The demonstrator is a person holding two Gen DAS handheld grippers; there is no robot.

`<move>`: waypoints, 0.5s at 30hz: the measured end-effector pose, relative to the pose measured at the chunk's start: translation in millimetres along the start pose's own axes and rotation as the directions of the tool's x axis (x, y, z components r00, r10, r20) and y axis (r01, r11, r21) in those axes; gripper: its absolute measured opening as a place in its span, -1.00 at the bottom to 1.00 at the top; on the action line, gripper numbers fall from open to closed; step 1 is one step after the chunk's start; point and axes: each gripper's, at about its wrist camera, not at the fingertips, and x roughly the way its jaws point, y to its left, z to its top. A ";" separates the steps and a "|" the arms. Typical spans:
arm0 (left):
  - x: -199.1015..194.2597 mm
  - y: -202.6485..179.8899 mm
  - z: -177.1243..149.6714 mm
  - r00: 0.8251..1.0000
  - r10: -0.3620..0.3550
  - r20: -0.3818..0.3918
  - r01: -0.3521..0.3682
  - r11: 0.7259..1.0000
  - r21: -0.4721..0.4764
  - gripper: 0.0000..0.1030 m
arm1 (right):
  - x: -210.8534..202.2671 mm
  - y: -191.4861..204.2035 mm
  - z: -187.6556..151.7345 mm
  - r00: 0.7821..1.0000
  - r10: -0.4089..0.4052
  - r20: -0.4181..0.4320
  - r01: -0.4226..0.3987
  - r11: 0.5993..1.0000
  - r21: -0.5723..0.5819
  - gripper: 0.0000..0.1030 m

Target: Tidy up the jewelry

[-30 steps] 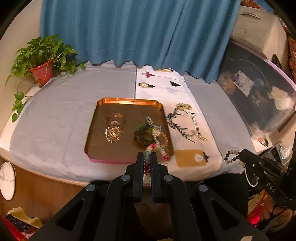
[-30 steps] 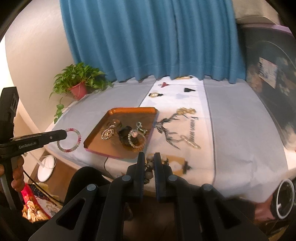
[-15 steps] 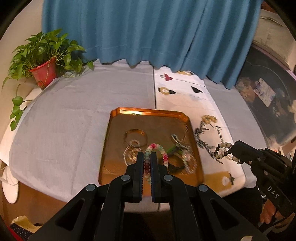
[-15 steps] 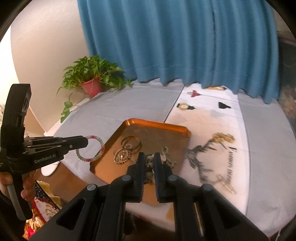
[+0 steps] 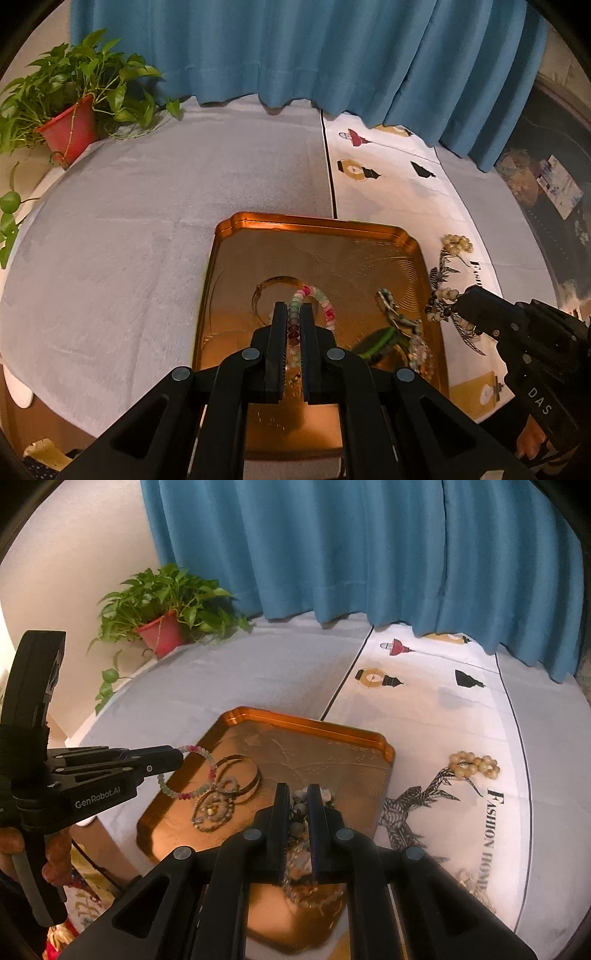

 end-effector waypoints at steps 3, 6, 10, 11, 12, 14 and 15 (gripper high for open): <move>8.1 0.9 2.3 1.000 0.006 -0.003 -0.006 1.000 0.011 -0.91 | 10.8 -5.1 1.1 1.000 -0.007 -0.004 0.007 1.000 0.015 -0.80; 12.5 1.4 3.0 0.999 0.034 0.000 -0.034 0.999 0.027 -0.33 | 18.1 -10.5 0.8 1.000 0.012 -0.002 -0.012 0.999 0.042 -0.59; -0.6 2.8 -2.8 0.987 0.138 0.081 -0.140 0.990 0.019 0.98 | 19.6 -15.1 -3.9 0.999 0.040 -0.031 -0.037 0.996 0.076 0.39; -2.8 3.0 -4.4 0.986 0.148 0.079 -0.150 0.988 0.020 0.98 | 15.2 -14.6 -6.9 0.999 0.042 -0.021 -0.041 0.996 0.074 0.39; -3.5 3.8 -4.7 0.986 0.151 0.069 -0.153 0.988 0.021 0.98 | 11.5 -13.2 -10.6 0.999 0.042 -0.024 -0.040 0.997 0.063 0.39; -9.0 3.6 -10.8 0.989 0.145 0.039 -0.146 0.989 0.019 0.98 | 4.7 -11.2 -19.1 0.999 0.023 -0.039 -0.020 0.998 0.054 0.39; -11.6 2.3 -13.2 0.988 0.146 0.038 -0.147 0.989 0.016 0.98 | -0.3 -10.7 -24.7 0.999 0.020 -0.044 -0.017 0.998 0.059 0.39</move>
